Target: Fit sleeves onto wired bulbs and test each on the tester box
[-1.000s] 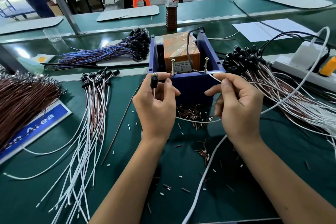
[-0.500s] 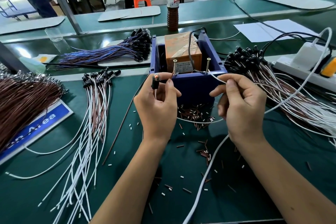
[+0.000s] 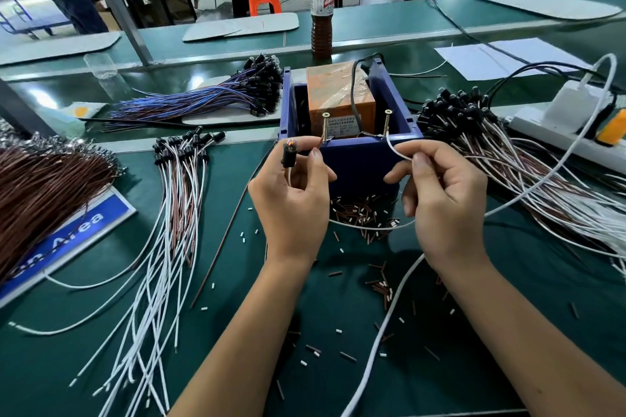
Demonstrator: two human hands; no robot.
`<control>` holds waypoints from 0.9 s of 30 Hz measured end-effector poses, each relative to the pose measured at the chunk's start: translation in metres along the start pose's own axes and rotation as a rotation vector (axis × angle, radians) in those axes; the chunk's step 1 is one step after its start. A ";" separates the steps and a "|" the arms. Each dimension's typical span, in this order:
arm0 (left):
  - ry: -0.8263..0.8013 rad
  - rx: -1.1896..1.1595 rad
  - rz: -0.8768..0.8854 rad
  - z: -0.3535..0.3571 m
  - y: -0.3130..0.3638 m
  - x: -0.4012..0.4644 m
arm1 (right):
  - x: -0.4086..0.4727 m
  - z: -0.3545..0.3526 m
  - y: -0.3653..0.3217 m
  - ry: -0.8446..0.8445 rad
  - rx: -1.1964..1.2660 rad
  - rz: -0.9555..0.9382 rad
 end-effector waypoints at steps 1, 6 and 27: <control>-0.001 0.002 -0.001 0.000 0.000 0.000 | 0.000 0.000 0.000 -0.001 0.000 -0.003; -0.002 0.006 -0.001 0.000 0.000 0.000 | 0.000 0.004 -0.002 -0.027 -0.062 -0.033; 0.014 0.084 0.042 -0.003 0.008 0.000 | 0.005 0.000 -0.018 0.019 -0.298 -0.145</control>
Point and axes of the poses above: each hand's wrist, its own x-axis towards the middle knuckle, its own z-axis out of the palm, y = z × x, the point moved 10 cm from there along x, towards the middle knuckle, and after that the axes turned 3 degrees about -y, right-handed, at the moved point
